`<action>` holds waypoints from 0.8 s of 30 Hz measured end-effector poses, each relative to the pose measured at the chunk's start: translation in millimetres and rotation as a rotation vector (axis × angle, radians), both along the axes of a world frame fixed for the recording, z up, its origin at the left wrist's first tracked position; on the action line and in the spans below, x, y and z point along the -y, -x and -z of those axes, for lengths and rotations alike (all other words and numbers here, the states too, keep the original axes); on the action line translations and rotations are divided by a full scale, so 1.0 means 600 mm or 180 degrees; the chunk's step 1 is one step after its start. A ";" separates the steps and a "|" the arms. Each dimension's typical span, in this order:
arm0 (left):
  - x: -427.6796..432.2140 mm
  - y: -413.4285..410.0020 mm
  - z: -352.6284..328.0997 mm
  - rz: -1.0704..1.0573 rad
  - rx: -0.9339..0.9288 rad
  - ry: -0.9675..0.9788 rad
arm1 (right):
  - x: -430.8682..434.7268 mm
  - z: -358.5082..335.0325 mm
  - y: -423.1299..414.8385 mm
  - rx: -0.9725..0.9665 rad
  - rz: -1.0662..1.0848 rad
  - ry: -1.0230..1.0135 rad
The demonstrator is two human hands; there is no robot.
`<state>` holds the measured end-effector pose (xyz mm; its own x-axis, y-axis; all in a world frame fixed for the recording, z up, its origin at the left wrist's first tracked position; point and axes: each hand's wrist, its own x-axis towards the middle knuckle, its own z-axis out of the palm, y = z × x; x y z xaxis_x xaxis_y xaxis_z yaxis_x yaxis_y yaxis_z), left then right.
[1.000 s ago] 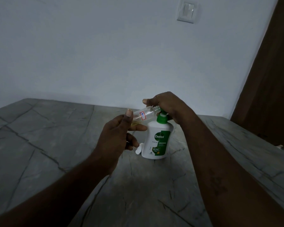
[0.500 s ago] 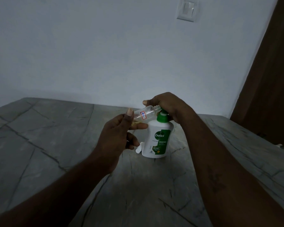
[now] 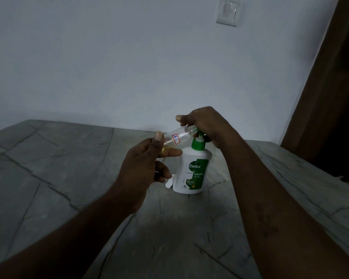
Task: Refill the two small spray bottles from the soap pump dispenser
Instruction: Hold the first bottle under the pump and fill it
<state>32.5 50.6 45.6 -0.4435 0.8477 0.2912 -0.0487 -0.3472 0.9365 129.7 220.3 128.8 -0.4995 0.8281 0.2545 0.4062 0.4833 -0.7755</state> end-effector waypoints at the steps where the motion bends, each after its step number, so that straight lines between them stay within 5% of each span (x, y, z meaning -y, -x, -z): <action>1: -0.001 0.000 -0.001 -0.0009 -0.0009 0.0005 | 0.001 0.000 -0.001 -0.0015 -0.0010 0.0085; 7: -0.007 -0.004 0.004 -0.0038 0.0084 0.0082 | -0.007 0.021 -0.007 -0.0080 -0.0052 0.0574; 24: -0.009 -0.002 0.005 -0.0025 0.0084 0.0113 | -0.013 0.023 -0.004 -0.0081 -0.0095 0.0451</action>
